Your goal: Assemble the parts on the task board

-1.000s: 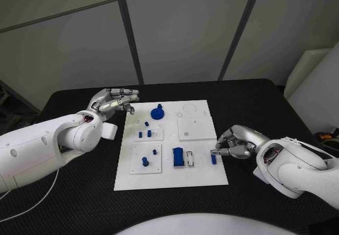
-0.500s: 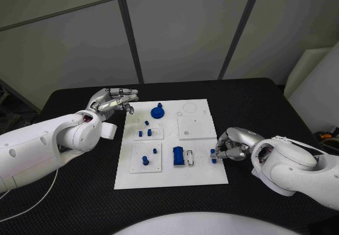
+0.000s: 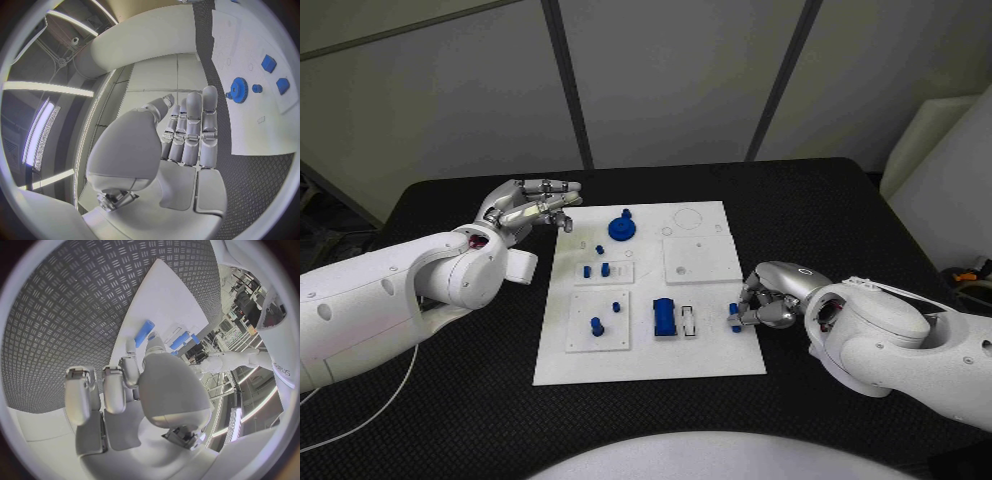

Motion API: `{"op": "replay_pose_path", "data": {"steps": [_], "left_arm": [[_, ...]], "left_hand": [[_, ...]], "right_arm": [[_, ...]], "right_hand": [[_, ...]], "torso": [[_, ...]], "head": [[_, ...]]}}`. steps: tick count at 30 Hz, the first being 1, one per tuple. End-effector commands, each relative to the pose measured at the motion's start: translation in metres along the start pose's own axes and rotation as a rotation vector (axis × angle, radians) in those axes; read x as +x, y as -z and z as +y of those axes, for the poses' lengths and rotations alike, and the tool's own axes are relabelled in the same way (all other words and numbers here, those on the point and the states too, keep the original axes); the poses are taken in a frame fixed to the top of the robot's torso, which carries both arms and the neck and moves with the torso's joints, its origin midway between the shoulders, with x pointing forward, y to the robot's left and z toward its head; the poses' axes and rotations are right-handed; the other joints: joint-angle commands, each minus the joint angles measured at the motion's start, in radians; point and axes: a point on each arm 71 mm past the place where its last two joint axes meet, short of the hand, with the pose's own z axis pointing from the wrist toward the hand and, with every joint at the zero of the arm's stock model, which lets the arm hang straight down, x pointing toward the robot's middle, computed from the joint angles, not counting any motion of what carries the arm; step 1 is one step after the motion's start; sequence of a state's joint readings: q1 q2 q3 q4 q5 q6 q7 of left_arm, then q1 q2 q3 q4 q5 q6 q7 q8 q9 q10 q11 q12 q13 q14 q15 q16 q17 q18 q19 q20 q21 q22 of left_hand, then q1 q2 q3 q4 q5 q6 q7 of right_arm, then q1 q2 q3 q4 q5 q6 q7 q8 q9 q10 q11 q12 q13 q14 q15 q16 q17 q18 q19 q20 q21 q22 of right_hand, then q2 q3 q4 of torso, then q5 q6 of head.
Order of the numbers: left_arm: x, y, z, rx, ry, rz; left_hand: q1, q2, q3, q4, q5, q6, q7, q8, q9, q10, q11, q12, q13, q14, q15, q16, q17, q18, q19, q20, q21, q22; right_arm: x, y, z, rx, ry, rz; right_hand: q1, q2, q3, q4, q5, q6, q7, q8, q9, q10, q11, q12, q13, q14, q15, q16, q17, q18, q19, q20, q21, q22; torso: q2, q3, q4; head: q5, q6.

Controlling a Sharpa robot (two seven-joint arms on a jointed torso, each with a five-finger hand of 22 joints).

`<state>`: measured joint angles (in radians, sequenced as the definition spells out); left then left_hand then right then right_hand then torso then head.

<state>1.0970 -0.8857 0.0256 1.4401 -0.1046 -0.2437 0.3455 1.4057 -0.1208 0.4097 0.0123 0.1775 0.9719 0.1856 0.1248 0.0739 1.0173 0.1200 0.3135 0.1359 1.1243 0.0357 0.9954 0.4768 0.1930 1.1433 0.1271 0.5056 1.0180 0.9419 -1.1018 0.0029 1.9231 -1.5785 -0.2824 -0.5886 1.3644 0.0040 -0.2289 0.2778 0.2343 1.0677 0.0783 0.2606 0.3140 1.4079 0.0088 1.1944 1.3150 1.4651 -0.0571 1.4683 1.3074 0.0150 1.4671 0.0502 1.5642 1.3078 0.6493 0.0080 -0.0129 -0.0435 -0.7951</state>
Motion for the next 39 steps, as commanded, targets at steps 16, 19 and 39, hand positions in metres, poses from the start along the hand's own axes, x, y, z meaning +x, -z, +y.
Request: {"op": "replay_pose_path", "data": {"steps": [16, 19, 39], "left_arm": [[0.000, 0.001, -0.001, 0.008, 0.005, 0.010], [0.000, 0.001, -0.001, 0.008, 0.005, 0.010], [0.000, 0.001, -0.001, 0.007, 0.005, 0.012]], "left_hand": [[-0.005, 0.006, 0.002, -0.005, 0.001, -0.001, 0.003, 0.003, -0.001, -0.008, -0.001, 0.003, -0.001, -0.005, 0.000, 0.005, -0.001, -0.011, -0.007, 0.002, 0.004, 0.001], [-0.005, 0.006, 0.002, -0.005, 0.001, -0.001, 0.003, 0.003, -0.001, -0.008, -0.001, 0.003, -0.001, -0.005, 0.000, 0.005, -0.001, -0.011, -0.007, 0.002, 0.004, 0.001], [-0.005, 0.006, 0.003, -0.007, 0.001, -0.002, 0.003, 0.005, -0.001, -0.010, -0.001, 0.005, -0.002, -0.005, 0.000, 0.005, -0.003, -0.011, -0.008, 0.002, 0.005, 0.002]], "right_arm": [[0.011, -0.007, 0.010, -0.002, 0.175, 0.042], [0.012, -0.007, 0.011, -0.002, 0.193, 0.055], [0.012, -0.001, 0.011, 0.042, -0.056, 0.066]], "right_hand": [[0.138, 0.020, 0.050, -0.068, 0.001, 0.022, -0.011, -0.005, 0.008, -0.002, -0.018, -0.005, -0.017, 0.070, -0.016, -0.003, 0.086, -0.015, 0.104, -0.009, 0.007, 0.263], [0.153, 0.021, 0.061, -0.077, 0.001, 0.022, -0.011, -0.007, 0.008, -0.004, -0.018, -0.009, -0.018, 0.071, -0.016, -0.003, 0.087, -0.015, 0.104, -0.010, 0.007, 0.263], [0.182, 0.040, 0.211, -0.072, 0.100, 0.021, -0.012, -0.028, 0.008, -0.009, -0.021, -0.036, -0.030, 0.071, -0.018, -0.005, 0.089, -0.015, 0.104, -0.014, 0.007, 0.263]], "torso": [[0.000, -0.0011, 0.0009], [0.000, -0.0013, 0.0012], [-0.001, -0.0023, 0.0035]], "head": [[0.003, -0.008], [0.003, -0.008], [0.002, -0.009]]}}
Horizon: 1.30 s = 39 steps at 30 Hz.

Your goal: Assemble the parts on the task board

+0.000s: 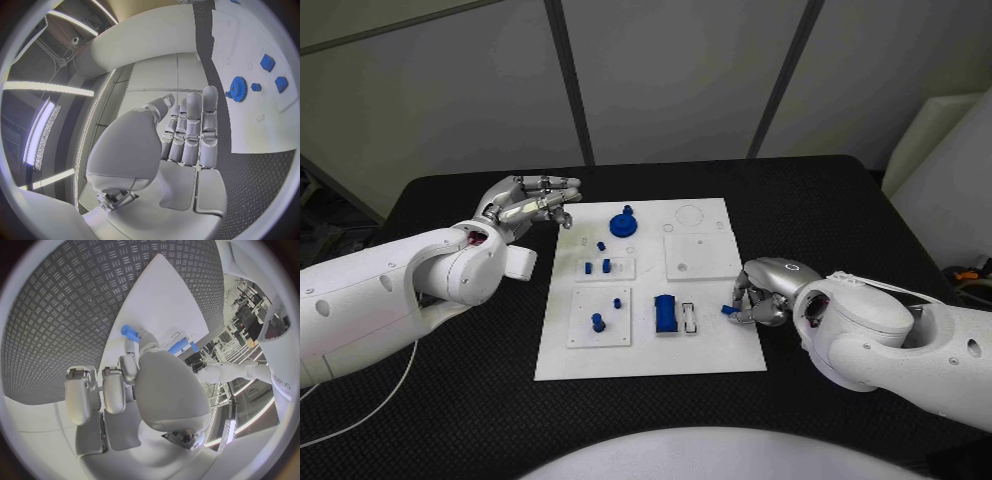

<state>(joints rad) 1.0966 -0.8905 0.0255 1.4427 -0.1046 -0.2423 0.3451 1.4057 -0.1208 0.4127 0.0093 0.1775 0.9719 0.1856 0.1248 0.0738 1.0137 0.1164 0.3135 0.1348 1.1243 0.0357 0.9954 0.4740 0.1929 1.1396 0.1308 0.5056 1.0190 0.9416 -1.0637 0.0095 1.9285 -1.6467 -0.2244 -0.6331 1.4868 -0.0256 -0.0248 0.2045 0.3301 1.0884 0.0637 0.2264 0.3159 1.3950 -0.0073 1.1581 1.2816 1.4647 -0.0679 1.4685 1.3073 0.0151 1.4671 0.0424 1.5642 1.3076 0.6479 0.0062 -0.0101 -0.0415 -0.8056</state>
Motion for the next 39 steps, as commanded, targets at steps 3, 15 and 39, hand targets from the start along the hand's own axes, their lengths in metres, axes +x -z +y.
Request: {"op": "replay_pose_path", "data": {"steps": [3, 15, 39], "left_arm": [[0.002, 0.000, -0.001, 0.008, 0.006, 0.012], [0.002, 0.000, -0.001, 0.008, 0.005, 0.012], [0.003, -0.001, -0.001, 0.007, 0.008, 0.018]], "left_hand": [[-0.005, 0.006, 0.000, -0.004, 0.001, -0.002, 0.003, 0.005, -0.001, -0.006, 0.003, 0.005, -0.001, -0.005, 0.000, 0.005, -0.001, -0.011, -0.004, -0.001, 0.005, 0.001], [-0.005, 0.006, 0.000, -0.004, 0.001, -0.002, 0.003, 0.005, -0.001, -0.006, 0.003, 0.005, -0.001, -0.005, 0.000, 0.005, -0.001, -0.011, -0.004, -0.001, 0.005, 0.001], [-0.006, 0.006, 0.001, -0.005, 0.001, -0.003, 0.004, 0.005, -0.002, -0.007, 0.003, 0.006, -0.001, -0.005, 0.000, 0.006, -0.002, -0.011, -0.005, -0.001, 0.005, 0.001]], "right_arm": [[0.009, 0.005, -0.003, 0.056, -0.195, 0.040], [0.003, 0.009, 0.008, 0.036, -0.418, -0.037], [0.018, -0.008, 0.036, 0.027, -0.402, 0.103]], "right_hand": [[0.046, 0.054, 0.031, 0.010, 0.010, 0.001, 0.003, 0.005, 0.008, 0.005, -0.004, -0.002, 0.003, 0.071, -0.008, -0.006, 0.088, -0.015, 0.104, -0.005, 0.007, 0.263], [-0.003, 0.033, 0.070, 0.045, -0.054, 0.006, 0.002, 0.002, 0.012, 0.014, -0.004, 0.006, 0.010, 0.072, -0.007, -0.006, 0.091, -0.015, 0.104, -0.005, 0.007, 0.263], [-0.117, -0.003, 0.067, 0.082, 0.096, 0.038, -0.011, 0.027, 0.037, 0.028, -0.014, 0.015, 0.021, 0.073, -0.015, -0.006, 0.091, -0.015, 0.104, -0.011, 0.007, 0.263]], "torso": [[0.001, -0.0011, 0.0015], [0.001, -0.0012, 0.0024], [0.002, -0.0019, 0.0047]], "head": [[-0.001, 0.002], [0.002, 0.002], [0.005, -0.002]]}}
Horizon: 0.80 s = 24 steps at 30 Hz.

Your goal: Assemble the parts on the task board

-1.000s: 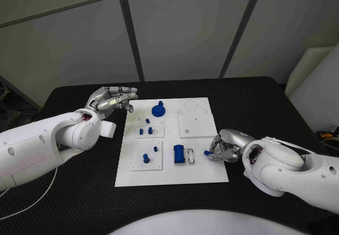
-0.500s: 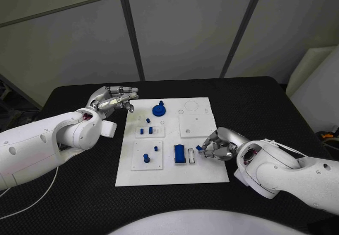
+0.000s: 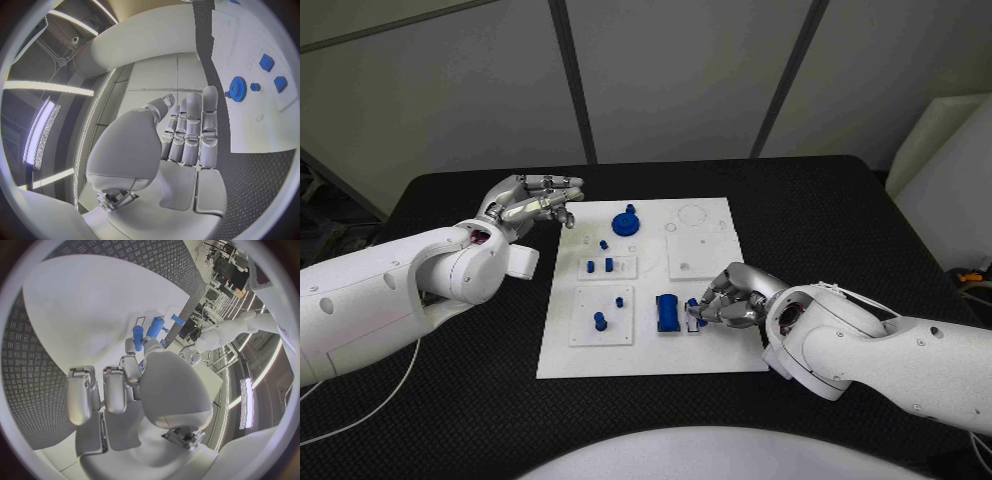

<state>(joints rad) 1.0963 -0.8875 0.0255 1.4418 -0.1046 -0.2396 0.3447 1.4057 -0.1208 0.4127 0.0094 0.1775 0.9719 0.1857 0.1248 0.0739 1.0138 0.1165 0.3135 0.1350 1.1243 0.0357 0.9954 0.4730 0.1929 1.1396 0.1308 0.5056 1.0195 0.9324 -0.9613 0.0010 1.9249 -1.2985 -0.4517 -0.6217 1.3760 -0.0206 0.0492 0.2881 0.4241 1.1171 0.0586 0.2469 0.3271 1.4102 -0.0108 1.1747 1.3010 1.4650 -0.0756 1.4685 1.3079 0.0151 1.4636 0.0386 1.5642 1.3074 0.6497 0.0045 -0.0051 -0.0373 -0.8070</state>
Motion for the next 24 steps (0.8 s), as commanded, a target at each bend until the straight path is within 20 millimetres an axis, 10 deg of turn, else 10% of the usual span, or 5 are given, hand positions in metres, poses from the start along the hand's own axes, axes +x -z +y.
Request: {"op": "replay_pose_path", "data": {"steps": [1, 24], "left_arm": [[0.0017, -0.0003, -0.0013, 0.007, 0.006, 0.013], [0.0008, 0.0003, -0.0014, 0.007, 0.005, 0.013]], "left_hand": [[-0.006, 0.006, 0.001, -0.005, 0.001, -0.003, 0.004, 0.005, -0.002, -0.007, 0.003, 0.006, -0.001, -0.005, 0.000, 0.006, -0.001, -0.011, -0.005, -0.001, 0.005, 0.001], [-0.006, 0.006, 0.001, -0.005, 0.001, -0.003, 0.004, 0.005, -0.002, -0.007, 0.003, 0.006, -0.001, -0.005, 0.000, 0.006, -0.001, -0.011, -0.005, -0.001, 0.005, 0.001]], "right_arm": [[0.0043, -0.0014, 0.0001, 0.022, 0.020, 0.050], [0.0098, -0.0062, 0.0045, 0.027, 0.029, 0.075]], "right_hand": [[-0.010, -0.008, -0.009, 0.000, 0.002, 0.010, -0.006, 0.008, 0.027, 0.014, -0.011, 0.000, 0.003, 0.073, -0.008, -0.006, 0.090, -0.015, 0.107, -0.008, 0.007, 0.263], [-0.124, -0.010, -0.065, 0.003, 0.041, 0.011, -0.006, 0.019, 0.041, 0.020, -0.010, 0.009, 0.013, 0.073, -0.007, -0.007, 0.091, -0.015, 0.107, -0.009, 0.007, 0.263]], "torso": [[0.000, -0.0003, -0.0002], [-0.001, 0.0002, 0.0008]], "head": [[0.001, -0.001], [0.003, -0.001]]}}
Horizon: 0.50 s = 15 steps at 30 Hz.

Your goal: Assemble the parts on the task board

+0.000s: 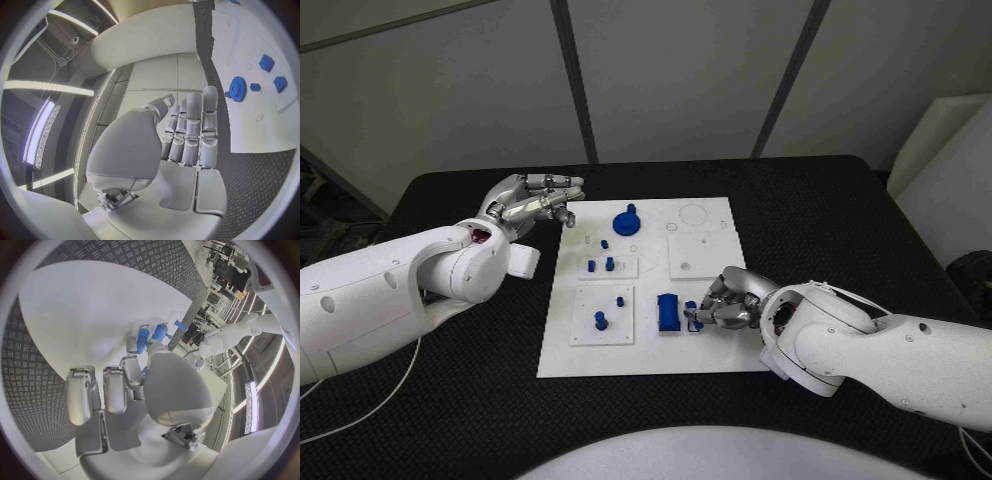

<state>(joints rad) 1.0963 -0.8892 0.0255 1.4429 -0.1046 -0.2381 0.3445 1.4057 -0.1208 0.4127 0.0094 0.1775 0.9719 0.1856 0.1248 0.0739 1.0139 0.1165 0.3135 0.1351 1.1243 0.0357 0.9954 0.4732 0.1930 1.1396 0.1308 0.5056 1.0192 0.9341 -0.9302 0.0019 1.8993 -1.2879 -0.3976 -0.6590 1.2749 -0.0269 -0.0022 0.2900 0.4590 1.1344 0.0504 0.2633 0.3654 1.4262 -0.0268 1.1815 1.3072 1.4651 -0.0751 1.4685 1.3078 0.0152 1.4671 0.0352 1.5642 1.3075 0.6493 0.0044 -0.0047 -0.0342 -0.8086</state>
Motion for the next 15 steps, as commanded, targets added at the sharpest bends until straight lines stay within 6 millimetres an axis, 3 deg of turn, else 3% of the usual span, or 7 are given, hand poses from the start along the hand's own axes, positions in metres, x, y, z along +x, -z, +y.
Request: {"op": "replay_pose_path", "data": {"steps": [1, 6, 15], "left_arm": [[0.0011, -0.0001, -0.0013, 0.007, 0.005, 0.012], [0.0014, -0.0002, -0.0012, 0.007, 0.006, 0.013], [0.0012, -0.0003, -0.0011, 0.006, 0.006, 0.013]], "left_hand": [[-0.006, 0.006, 0.001, -0.005, 0.001, -0.003, 0.004, 0.005, -0.002, -0.007, 0.003, 0.006, -0.002, -0.005, 0.000, 0.006, -0.001, -0.011, -0.005, -0.001, 0.005, 0.001], [-0.008, 0.006, 0.000, -0.004, 0.001, -0.003, 0.004, 0.006, -0.002, -0.007, 0.003, 0.007, -0.002, -0.005, 0.000, 0.006, -0.002, -0.011, -0.005, -0.001, 0.005, 0.002], [-0.008, 0.006, 0.000, -0.004, 0.001, -0.003, 0.004, 0.006, -0.002, -0.007, 0.003, 0.007, -0.002, -0.005, 0.000, 0.006, -0.002, -0.011, -0.005, -0.001, 0.005, 0.002]], "right_arm": [[0.0036, 0.0006, 0.0031, -0.013, 0.006, 0.027], [0.0037, 0.0012, 0.0041, -0.023, 0.006, 0.027], [0.0021, 0.0030, 0.0024, -0.025, 0.003, 0.022]], "right_hand": [[-0.041, -0.005, -0.026, 0.002, -0.001, -0.005, 0.002, 0.004, 0.004, 0.005, 0.006, 0.004, 0.008, 0.073, -0.008, -0.006, 0.092, -0.015, 0.104, -0.005, 0.007, 0.263], [-0.097, 0.006, -0.060, 0.002, -0.021, -0.004, 0.001, 0.007, 0.008, 0.008, 0.005, 0.009, 0.014, 0.074, -0.008, -0.005, 0.094, -0.015, 0.104, -0.005, 0.007, 0.263], [-0.139, 0.021, -0.091, 0.003, -0.038, -0.004, -0.001, 0.011, 0.014, 0.010, 0.004, 0.013, 0.019, 0.074, -0.009, -0.004, 0.096, -0.015, 0.104, -0.006, 0.007, 0.263]], "torso": [[0.000, 0.0004, 0.0004], [0.000, 0.0002, -0.0003], [-0.001, 0.0002, -0.0009]], "head": [[0.000, 0.001], [0.000, -0.003], [-0.002, -0.005]]}}
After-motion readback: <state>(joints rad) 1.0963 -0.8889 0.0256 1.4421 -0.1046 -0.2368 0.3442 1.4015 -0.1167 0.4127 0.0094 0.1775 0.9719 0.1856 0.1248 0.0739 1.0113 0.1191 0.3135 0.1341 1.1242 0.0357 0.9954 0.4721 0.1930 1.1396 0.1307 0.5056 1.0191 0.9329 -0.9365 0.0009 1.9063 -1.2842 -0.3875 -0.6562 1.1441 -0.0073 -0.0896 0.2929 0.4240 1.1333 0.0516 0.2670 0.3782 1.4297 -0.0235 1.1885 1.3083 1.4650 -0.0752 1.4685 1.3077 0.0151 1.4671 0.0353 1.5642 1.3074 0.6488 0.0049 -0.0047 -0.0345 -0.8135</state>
